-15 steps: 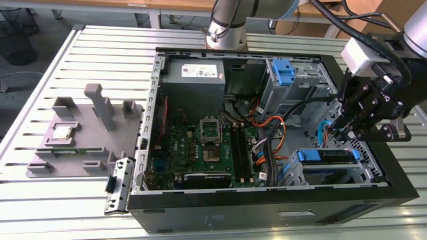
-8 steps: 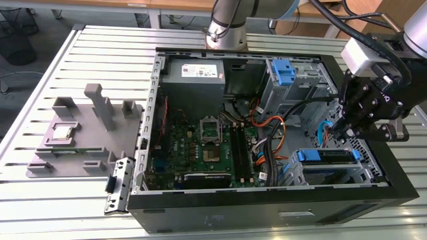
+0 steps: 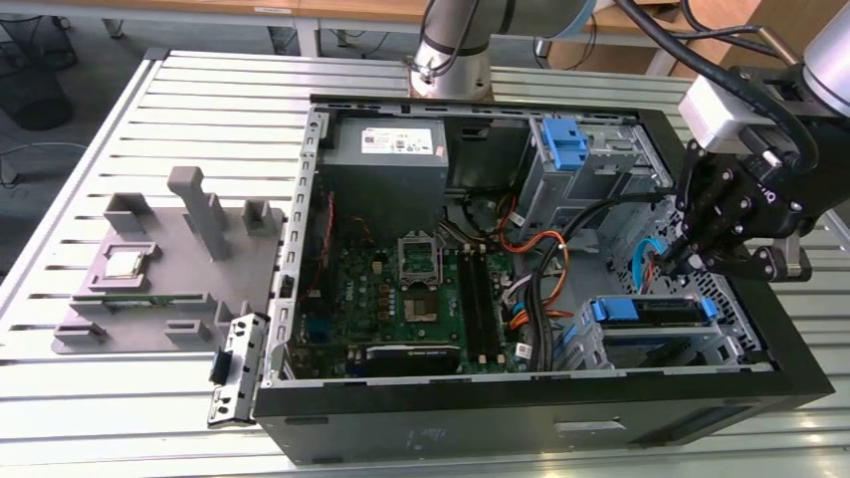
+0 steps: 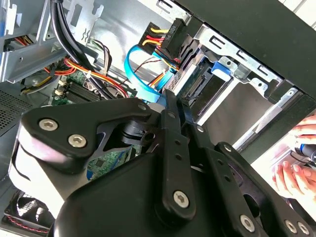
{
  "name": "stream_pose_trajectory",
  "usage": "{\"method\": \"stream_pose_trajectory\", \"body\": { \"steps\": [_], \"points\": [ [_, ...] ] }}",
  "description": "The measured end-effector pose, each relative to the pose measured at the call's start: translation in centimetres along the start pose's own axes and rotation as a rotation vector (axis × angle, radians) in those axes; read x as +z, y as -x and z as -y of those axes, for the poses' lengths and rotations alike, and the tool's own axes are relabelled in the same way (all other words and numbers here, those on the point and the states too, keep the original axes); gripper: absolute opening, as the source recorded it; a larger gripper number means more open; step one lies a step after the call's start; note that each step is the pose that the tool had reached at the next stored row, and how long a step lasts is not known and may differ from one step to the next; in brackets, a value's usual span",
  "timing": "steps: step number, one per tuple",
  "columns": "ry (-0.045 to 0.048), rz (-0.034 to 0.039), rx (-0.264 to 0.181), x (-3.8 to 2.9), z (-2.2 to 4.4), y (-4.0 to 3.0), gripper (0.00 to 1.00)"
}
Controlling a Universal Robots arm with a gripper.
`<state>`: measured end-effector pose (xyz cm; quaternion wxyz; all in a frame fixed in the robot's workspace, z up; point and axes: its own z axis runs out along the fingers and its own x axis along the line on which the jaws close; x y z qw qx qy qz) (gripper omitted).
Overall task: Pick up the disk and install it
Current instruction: 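Insert the first disk wire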
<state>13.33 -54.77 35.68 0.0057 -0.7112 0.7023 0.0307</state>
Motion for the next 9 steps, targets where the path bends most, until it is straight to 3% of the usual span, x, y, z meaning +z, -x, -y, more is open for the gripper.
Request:
{"method": "stream_pose_trajectory", "body": {
  "steps": [9],
  "points": [
    [-0.0037,-0.0001,-0.001,0.03,-0.08,-0.04,0.16]
  ]
}}
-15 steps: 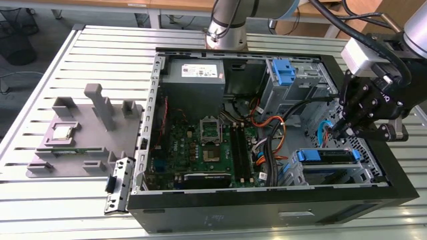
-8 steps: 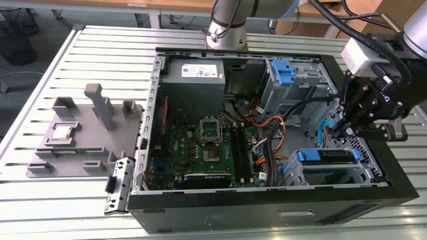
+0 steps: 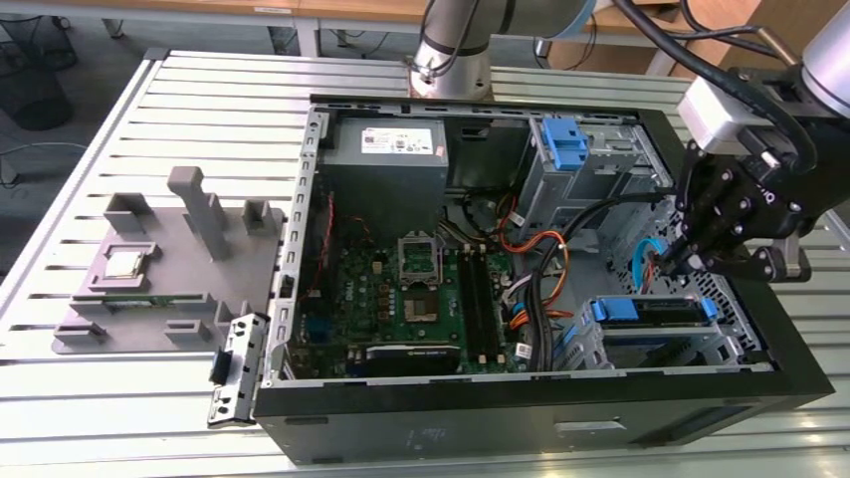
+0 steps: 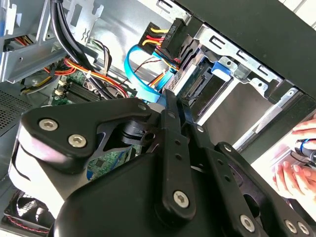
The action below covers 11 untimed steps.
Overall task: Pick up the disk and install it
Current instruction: 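Insert the first disk wire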
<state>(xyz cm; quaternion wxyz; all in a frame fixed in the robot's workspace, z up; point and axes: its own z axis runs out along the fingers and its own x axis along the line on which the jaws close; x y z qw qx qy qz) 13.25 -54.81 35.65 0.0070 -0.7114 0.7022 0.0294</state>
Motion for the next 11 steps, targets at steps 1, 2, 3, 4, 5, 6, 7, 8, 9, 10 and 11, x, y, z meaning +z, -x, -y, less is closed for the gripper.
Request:
{"method": "stream_pose_trajectory", "body": {
  "steps": [1,2,3,4,5,6,7,8,9,10,11],
  "points": [
    [-0.0039,-0.0003,-0.001,0.01,-0.05,-0.03,0.16],
    [-0.0071,-0.0003,-0.001,0.04,-0.09,-0.07,0.16],
    [-0.0104,-0.0003,-0.002,0.10,-0.13,-0.11,0.16],
    [-0.0141,-0.0006,-0.002,0.15,-0.18,-0.16,0.16],
    [-0.0180,-0.0007,-0.003,0.20,-0.22,-0.20,0.16],
    [-0.0222,-0.0008,-0.004,0.25,-0.25,-0.25,0.16],
    [-0.0264,-0.0009,-0.005,0.29,-0.29,-0.29,0.16],
    [-0.0311,-0.0010,-0.007,0.33,-0.35,-0.35,0.16],
    [-0.0359,-0.0010,-0.008,0.38,-0.41,-0.42,0.16],
    [-0.0407,-0.0011,-0.009,0.43,-0.48,-0.48,0.16],
    [-0.0447,-0.0011,-0.010,0.48,-0.57,-0.55,0.16]
  ]
}}
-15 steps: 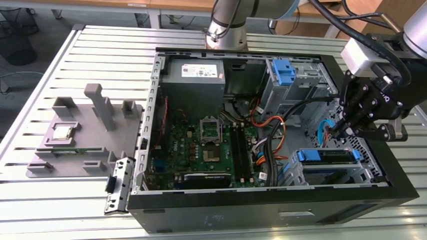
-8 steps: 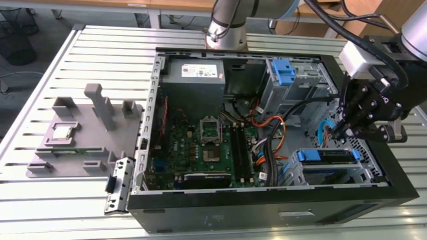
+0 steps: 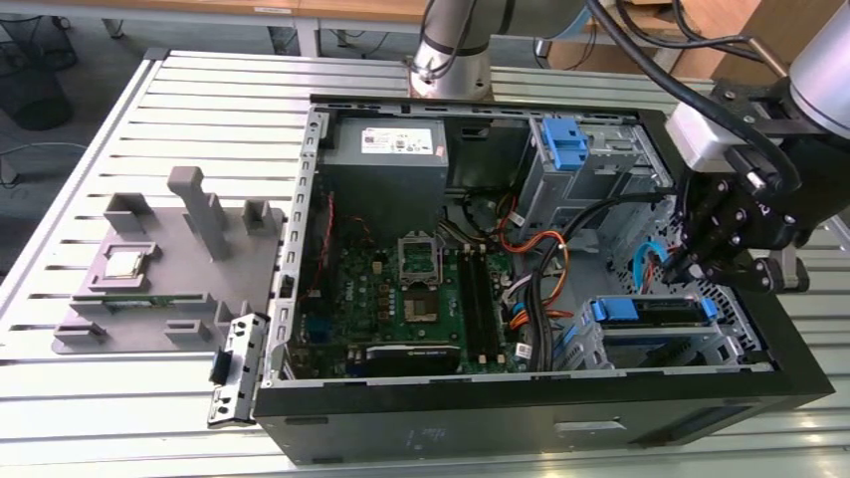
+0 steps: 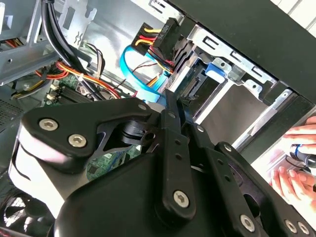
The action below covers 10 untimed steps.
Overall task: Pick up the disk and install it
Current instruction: 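Insert the first disk wire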
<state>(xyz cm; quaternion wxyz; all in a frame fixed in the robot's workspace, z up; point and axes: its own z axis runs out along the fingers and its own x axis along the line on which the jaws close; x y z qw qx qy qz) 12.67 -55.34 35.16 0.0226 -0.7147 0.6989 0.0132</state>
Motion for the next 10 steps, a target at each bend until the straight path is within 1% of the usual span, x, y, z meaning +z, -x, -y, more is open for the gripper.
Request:
{"method": "stream_pose_trajectory", "body": {
  "steps": [6,10],
  "points": [
    [-0.0206,-0.0005,-0.004,0.35,-0.75,-0.48,0.16],
    [-0.0324,-0.0005,-0.008,0.63,-1.08,-0.82,0.16]
  ]
}}
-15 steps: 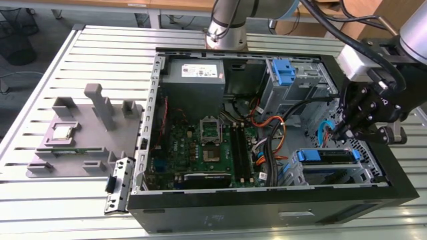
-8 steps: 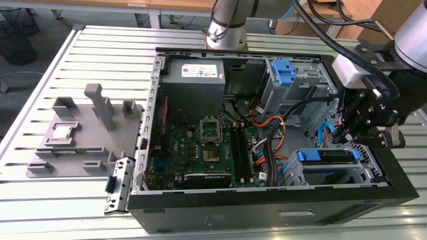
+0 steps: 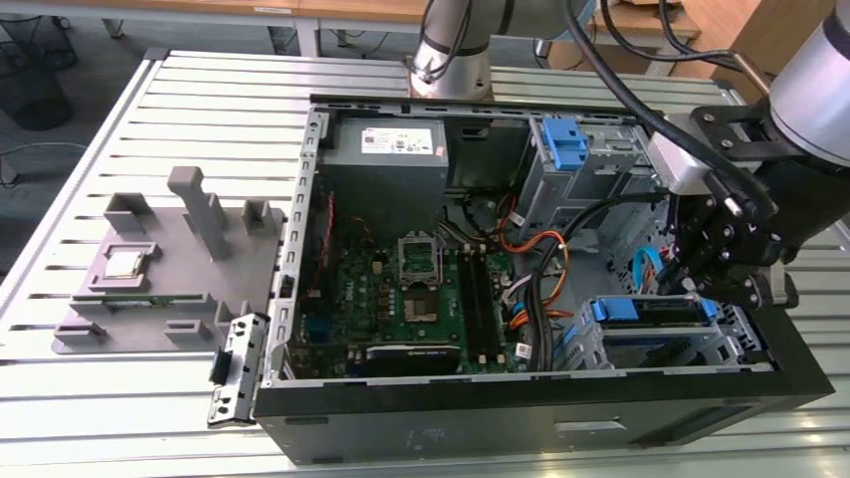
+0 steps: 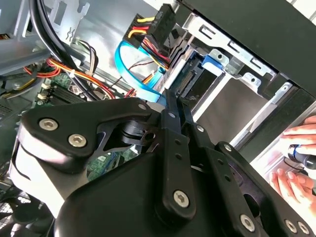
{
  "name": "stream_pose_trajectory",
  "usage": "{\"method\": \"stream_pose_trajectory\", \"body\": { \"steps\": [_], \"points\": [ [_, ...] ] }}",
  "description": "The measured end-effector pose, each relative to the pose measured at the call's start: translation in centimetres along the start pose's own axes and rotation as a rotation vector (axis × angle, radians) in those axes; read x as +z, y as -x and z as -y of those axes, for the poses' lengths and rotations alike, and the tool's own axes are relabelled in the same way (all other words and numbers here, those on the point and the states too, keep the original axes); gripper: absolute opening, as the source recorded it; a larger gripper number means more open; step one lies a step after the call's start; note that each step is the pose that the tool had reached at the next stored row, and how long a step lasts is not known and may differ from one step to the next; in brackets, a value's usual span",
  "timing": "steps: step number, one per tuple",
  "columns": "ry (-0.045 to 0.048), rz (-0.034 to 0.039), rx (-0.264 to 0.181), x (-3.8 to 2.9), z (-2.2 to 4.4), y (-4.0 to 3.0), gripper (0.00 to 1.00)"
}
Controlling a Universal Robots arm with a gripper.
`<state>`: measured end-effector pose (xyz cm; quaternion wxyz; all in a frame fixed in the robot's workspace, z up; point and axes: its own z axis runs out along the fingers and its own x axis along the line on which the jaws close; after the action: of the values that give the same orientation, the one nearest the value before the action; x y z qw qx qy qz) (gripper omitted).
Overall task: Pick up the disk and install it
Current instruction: 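Insert the first disk wire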
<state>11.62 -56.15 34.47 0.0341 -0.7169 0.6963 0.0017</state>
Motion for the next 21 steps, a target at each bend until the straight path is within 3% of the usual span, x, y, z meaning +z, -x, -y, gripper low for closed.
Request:
{"method": "stream_pose_trajectory", "body": {
  "steps": [8,21],
  "points": [
    [-0.0155,-0.0003,-0.009,0.61,-0.23,-0.26,0.16],
    [-0.0190,-0.0005,-0.011,0.75,-0.44,-0.41,0.16]
  ]
}}
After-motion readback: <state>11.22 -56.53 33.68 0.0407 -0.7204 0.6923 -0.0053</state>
